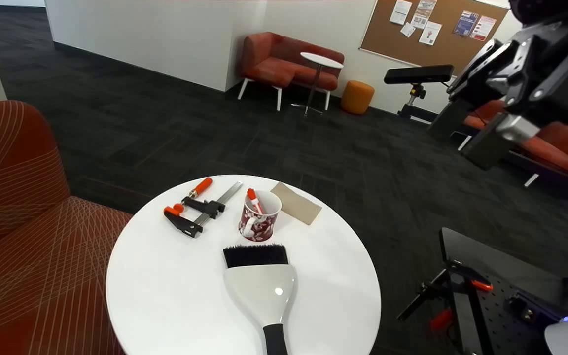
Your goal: Remove the marker from the mug and put it on the table
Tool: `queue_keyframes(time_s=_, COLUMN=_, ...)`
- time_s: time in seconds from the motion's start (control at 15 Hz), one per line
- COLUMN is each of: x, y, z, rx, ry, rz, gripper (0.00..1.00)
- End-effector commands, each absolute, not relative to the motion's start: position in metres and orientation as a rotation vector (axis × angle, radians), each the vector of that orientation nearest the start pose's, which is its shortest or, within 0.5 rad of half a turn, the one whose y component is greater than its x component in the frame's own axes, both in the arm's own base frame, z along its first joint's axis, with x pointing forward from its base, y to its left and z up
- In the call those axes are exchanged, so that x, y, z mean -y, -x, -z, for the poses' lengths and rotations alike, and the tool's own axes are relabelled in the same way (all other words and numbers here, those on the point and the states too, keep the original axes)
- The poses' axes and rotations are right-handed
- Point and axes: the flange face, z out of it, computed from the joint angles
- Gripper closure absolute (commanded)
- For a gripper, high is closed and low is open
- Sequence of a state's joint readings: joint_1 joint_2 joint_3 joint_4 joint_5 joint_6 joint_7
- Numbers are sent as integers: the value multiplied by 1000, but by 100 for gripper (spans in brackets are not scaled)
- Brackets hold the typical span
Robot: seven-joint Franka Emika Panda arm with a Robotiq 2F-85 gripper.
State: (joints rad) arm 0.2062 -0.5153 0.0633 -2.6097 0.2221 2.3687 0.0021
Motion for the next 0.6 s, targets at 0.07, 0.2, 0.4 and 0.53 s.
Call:
queue_keyframes(time_s=0.07, x=-103, y=-397, z=-444, rx=161, ry=2966, rz=400, gripper=0)
queue_keyframes(time_s=0.2, x=-90, y=-408, z=-436, rx=145, ry=3007, rz=421, gripper=0)
queue_keyframes(time_s=0.4, x=-68, y=-427, z=-415, rx=118, ry=3034, rz=448, gripper=0)
queue_keyframes(time_s=0.53, x=-50, y=-442, z=-393, rx=82, ry=3023, rz=461, gripper=0)
